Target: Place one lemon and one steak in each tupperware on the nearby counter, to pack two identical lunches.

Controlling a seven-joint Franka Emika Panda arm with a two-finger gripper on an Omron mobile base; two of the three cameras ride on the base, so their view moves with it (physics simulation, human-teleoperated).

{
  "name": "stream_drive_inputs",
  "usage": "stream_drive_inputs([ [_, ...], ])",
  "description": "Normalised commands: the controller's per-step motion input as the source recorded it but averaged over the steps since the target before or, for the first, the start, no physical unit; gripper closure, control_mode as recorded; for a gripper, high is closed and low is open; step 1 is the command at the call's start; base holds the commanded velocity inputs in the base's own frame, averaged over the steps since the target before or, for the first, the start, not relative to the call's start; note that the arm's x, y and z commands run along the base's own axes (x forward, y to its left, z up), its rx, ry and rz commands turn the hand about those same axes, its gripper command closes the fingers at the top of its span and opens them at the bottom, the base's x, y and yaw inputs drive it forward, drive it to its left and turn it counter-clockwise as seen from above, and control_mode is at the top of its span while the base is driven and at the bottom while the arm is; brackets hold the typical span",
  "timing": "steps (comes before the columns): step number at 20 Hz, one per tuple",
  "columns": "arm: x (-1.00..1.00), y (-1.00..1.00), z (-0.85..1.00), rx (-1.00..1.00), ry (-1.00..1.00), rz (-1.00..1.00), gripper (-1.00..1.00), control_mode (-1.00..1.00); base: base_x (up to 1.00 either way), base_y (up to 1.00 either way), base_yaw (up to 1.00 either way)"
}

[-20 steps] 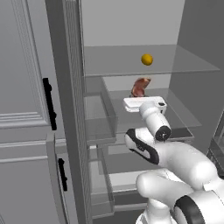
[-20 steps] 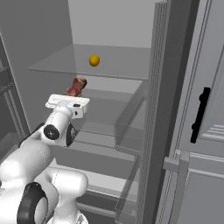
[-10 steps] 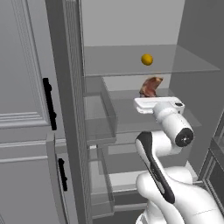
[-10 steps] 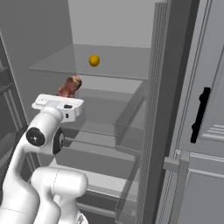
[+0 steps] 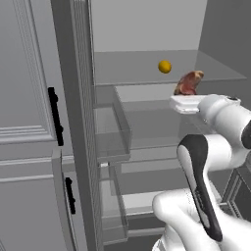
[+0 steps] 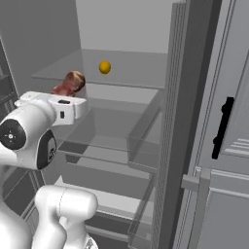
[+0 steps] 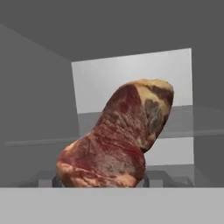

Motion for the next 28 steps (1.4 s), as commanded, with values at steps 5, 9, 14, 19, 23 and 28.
stream_drive_inputs([
  [5,-0.93,-0.03,-0.11,-0.03,0.1,0.0,1.0,-1.0,0.0,0.0,0.0],
  [9,-0.54,0.0,-0.67,-0.12,0.25,0.0,1.0,-1.0,0.0,0.0,0.0],
  [14,-0.54,0.0,-0.61,-0.08,0.14,0.0,1.0,-1.0,0.0,0.0,0.0],
  [19,-0.85,0.0,-0.12,0.0,0.0,0.0,1.0,-1.0,0.0,0.0,0.0],
  [23,-0.25,0.0,-0.03,0.0,0.0,0.0,1.0,1.0,-0.75,0.05,0.0],
  [28,0.0,0.0,0.0,0.0,0.0,0.0,1.0,1.0,-0.88,0.68,0.0],
])
